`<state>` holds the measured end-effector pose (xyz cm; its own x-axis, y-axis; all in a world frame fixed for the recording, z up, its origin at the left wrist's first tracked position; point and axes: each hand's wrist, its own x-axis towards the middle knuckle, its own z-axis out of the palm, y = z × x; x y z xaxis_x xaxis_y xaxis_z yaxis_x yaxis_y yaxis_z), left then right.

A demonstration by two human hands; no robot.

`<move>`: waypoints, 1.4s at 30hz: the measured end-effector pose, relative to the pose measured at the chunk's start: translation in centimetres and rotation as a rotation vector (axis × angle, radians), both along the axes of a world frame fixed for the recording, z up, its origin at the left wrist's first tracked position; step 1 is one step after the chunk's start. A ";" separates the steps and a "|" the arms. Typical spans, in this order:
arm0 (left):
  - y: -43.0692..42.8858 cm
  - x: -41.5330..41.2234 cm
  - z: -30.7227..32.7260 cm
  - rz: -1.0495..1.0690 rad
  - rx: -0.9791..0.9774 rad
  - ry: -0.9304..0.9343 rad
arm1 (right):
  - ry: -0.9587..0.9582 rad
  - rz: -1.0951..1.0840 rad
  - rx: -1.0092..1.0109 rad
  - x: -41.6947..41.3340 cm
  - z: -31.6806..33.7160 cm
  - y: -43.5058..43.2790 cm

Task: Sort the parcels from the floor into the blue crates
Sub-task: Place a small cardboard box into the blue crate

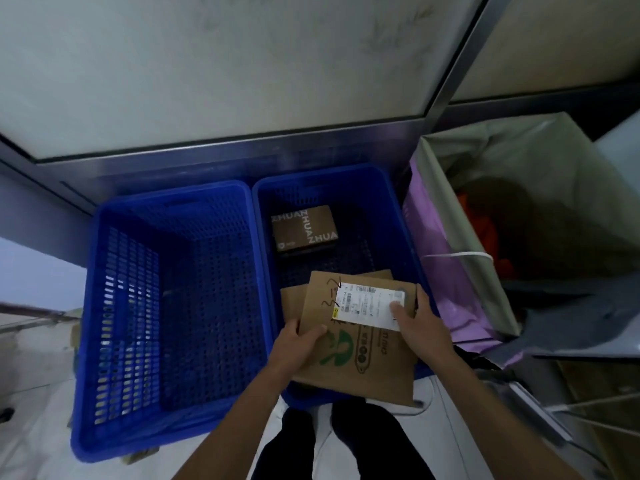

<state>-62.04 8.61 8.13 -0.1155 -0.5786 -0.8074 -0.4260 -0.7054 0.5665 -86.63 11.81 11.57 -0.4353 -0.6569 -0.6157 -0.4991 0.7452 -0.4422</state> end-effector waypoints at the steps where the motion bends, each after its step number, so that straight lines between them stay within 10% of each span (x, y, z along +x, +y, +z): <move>1: -0.1 0.1 0.0 -0.008 0.004 0.031 | 0.006 0.011 0.012 -0.3 0.0 -0.1; 9: -1.2 -0.6 -0.3 -0.023 0.064 -0.008 | -0.083 0.031 0.031 -2.7 -1.6 -1.6; 16: -2.4 -2.3 -2.2 0.504 0.002 -0.193 | -0.038 0.144 0.054 -4.9 -1.8 -4.0; 23: -5.8 -3.5 -1.1 0.836 0.078 0.025 | 0.049 0.149 -0.074 -6.0 -2.1 -4.5; 33: -12.9 -3.5 1.4 0.706 -0.205 0.281 | -0.209 -0.138 -0.302 -6.6 -1.9 -11.7; 42: -15.4 -1.9 -2.1 0.439 -0.308 0.101 | -0.488 -0.214 -0.198 -5.9 -9.9 -19.5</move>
